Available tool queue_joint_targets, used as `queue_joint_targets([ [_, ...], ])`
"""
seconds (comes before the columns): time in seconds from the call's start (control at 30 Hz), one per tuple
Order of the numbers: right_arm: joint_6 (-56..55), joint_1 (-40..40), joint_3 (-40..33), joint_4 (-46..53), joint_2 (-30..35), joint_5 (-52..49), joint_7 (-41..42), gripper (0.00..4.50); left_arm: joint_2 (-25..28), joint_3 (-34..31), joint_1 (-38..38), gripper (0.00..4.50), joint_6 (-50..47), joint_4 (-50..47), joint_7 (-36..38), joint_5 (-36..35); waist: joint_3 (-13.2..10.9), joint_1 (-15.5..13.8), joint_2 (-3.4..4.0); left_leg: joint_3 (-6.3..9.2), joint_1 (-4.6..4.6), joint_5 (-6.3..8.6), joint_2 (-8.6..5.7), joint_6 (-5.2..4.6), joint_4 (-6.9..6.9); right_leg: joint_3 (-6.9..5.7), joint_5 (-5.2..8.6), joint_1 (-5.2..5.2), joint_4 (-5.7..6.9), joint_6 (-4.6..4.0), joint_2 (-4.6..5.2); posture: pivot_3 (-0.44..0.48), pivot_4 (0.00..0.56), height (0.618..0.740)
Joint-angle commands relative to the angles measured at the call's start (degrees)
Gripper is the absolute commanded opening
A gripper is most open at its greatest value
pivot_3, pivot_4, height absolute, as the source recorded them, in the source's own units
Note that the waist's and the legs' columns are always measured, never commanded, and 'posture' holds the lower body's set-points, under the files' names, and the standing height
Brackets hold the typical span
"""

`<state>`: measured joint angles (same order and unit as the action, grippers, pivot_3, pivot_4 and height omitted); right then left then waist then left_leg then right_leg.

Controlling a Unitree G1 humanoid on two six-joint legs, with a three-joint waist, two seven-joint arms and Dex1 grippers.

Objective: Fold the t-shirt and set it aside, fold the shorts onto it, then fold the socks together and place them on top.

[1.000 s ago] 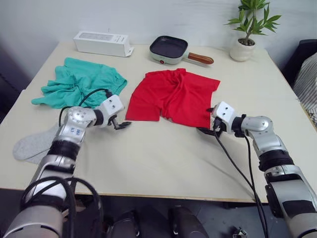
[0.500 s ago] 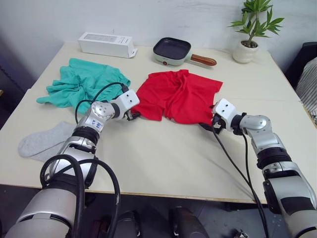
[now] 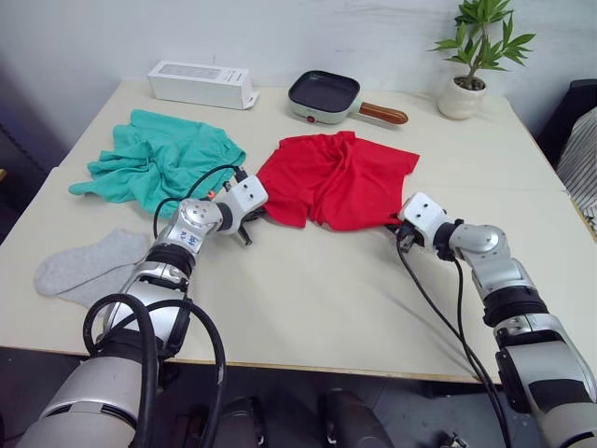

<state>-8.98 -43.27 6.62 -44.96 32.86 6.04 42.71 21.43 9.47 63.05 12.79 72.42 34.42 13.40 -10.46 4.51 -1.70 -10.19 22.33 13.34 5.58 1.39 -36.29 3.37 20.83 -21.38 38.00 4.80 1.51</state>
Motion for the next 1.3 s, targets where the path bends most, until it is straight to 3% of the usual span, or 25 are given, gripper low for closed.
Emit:
queue_joint_targets([
  [0.03,-0.94,1.39,-0.68,3.92,0.14,-0.98,0.79,0.01,0.61,-0.51,-2.55,0.00,-1.71,1.49,2.66,-0.29,0.00,0.15,0.00,0.00,0.00,0.00,0.00,0.00,0.02,0.00,0.00,-0.01,0.00,0.00,-0.01,0.000,0.150,0.740],
  [0.2,-2.16,4.02,-2.72,10.53,3.67,-3.43,4.55,0.01,3.49,-4.89,-4.79,0.00,-1.89,-4.70,10.72,-6.06,-0.05,0.49,0.06,-0.09,0.06,-0.01,0.05,0.08,0.15,0.04,0.02,-0.16,-0.01,0.02,-0.08,0.000,0.150,0.740],
  [0.3,-0.78,6.37,-4.09,14.99,5.96,-6.12,7.51,0.01,5.87,-6.53,-9.67,0.00,-4.98,-16.02,18.67,-10.67,-0.08,0.62,0.08,-0.12,0.07,0.04,0.09,0.17,0.23,0.04,0.15,-0.22,0.00,0.07,-0.10,0.000,0.150,0.740],
  [0.4,-0.09,10.12,-5.77,20.08,8.98,-10.30,13.08,0.01,10.44,-8.54,-19.99,0.00,-12.88,-36.38,25.97,-17.04,-0.10,0.82,0.09,-0.11,0.07,0.11,0.17,0.27,0.25,0.04,0.28,-0.23,0.02,0.01,-0.15,0.000,0.150,0.740],
  [0.6,4.48,17.37,-6.57,25.76,15.84,-13.40,21.59,0.01,21.34,-12.94,-41.15,0.00,-30.05,-72.36,33.68,-29.17,-0.20,0.83,0.07,0.11,0.07,0.18,0.38,0.38,0.21,0.08,0.55,-0.20,0.23,-0.10,-0.12,0.000,0.150,0.740],
  [0.83,21.35,30.31,-5.77,38.15,26.81,-20.46,35.63,0.01,32.92,-19.57,-62.90,0.00,-43.33,-95.93,37.07,-38.54,-0.23,0.33,0.05,0.39,0.01,0.23,0.22,0.16,0.22,0.20,0.57,0.04,0.14,-0.15,0.17,0.000,0.150,0.740],
  [0.93,27.94,33.80,-4.89,41.79,31.03,-21.25,38.25,0.01,36.24,-22.32,-69.26,0.00,-48.33,-101.27,37.60,-42.27,-0.23,0.32,0.04,0.53,0.00,0.36,0.23,0.15,0.27,0.09,0.64,0.15,-0.04,-0.29,0.23,0.000,0.150,0.740],
  [1.13,36.58,35.80,-5.19,44.44,35.72,-24.01,43.08,0.01,39.35,-24.44,-69.87,0.00,-50.36,-100.53,37.50,-43.87,-0.25,0.17,0.00,0.75,-0.02,0.70,0.19,0.05,0.28,-0.06,0.88,0.34,-0.22,-0.79,0.30,0.000,0.150,0.740],
  [1.3,37.85,25.73,-8.46,39.91,33.21,-27.06,41.87,0.01,37.75,-19.23,-51.28,0.00,-50.90,-89.83,35.40,-43.73,-0.32,0.21,0.06,0.72,-0.01,0.73,0.17,-0.07,0.21,-0.07,0.85,0.35,-0.23,-0.77,0.30,0.000,0.150,0.740],
])
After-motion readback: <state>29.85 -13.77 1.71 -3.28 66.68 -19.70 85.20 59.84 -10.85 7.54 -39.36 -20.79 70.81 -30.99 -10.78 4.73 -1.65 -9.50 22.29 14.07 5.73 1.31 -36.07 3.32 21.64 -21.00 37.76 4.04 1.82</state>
